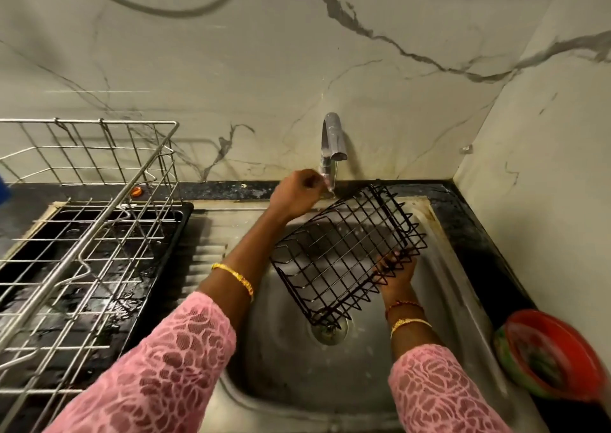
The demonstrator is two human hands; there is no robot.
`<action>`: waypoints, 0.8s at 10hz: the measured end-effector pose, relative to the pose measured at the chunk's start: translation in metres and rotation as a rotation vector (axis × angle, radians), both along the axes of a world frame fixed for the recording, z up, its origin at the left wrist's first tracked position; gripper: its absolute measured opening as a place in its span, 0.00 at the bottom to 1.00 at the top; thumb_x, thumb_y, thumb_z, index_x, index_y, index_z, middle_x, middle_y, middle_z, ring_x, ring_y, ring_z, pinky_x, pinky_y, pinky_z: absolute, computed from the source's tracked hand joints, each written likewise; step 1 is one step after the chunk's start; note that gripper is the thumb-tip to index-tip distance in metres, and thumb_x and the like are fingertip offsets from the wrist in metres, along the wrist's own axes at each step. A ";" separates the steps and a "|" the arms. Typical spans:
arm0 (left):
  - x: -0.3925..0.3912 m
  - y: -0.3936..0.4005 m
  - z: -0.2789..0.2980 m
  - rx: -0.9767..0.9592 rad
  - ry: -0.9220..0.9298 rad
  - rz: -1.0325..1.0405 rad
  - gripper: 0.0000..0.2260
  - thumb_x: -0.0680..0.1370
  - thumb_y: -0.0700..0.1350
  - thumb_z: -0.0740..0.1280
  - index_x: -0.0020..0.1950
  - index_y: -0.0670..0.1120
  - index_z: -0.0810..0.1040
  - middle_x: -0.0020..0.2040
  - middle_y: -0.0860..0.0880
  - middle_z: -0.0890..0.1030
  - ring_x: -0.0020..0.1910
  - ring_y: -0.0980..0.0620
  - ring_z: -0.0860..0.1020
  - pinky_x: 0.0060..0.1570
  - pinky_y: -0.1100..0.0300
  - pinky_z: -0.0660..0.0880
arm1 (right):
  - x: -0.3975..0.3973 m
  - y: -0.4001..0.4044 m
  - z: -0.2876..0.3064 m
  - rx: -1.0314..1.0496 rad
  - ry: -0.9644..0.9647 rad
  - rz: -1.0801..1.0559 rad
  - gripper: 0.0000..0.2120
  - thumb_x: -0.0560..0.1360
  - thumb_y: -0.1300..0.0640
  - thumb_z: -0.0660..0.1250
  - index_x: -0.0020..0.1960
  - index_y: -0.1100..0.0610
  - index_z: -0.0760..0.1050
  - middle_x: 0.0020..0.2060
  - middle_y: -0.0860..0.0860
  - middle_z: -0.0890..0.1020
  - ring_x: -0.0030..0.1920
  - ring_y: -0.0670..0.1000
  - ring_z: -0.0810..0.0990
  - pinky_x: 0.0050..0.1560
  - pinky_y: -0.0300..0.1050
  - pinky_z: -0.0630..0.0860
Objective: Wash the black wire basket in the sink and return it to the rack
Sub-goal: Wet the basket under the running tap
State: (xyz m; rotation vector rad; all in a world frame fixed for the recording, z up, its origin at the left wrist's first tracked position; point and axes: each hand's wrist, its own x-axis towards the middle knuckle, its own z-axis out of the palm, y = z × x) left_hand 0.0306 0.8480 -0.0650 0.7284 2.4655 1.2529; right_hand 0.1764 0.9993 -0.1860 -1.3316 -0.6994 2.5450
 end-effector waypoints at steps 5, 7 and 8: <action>0.017 -0.033 -0.039 0.108 -0.431 0.229 0.16 0.75 0.55 0.68 0.38 0.43 0.76 0.35 0.48 0.76 0.35 0.55 0.72 0.36 0.63 0.67 | -0.004 -0.002 -0.002 0.121 0.144 0.020 0.25 0.79 0.40 0.50 0.62 0.55 0.73 0.57 0.60 0.78 0.58 0.63 0.75 0.62 0.58 0.68; 0.028 -0.053 -0.063 0.189 -0.376 0.323 0.18 0.69 0.62 0.71 0.35 0.46 0.79 0.34 0.48 0.80 0.34 0.53 0.74 0.39 0.59 0.71 | 0.010 0.010 0.009 0.028 0.249 0.167 0.35 0.71 0.33 0.59 0.71 0.52 0.62 0.66 0.58 0.69 0.67 0.66 0.67 0.59 0.67 0.67; 0.049 -0.065 -0.088 0.227 -0.334 0.446 0.24 0.65 0.70 0.69 0.33 0.47 0.79 0.30 0.51 0.79 0.31 0.52 0.75 0.42 0.56 0.73 | -0.006 0.004 0.011 0.189 0.116 0.309 0.35 0.68 0.31 0.61 0.68 0.50 0.68 0.63 0.58 0.74 0.61 0.62 0.73 0.61 0.66 0.68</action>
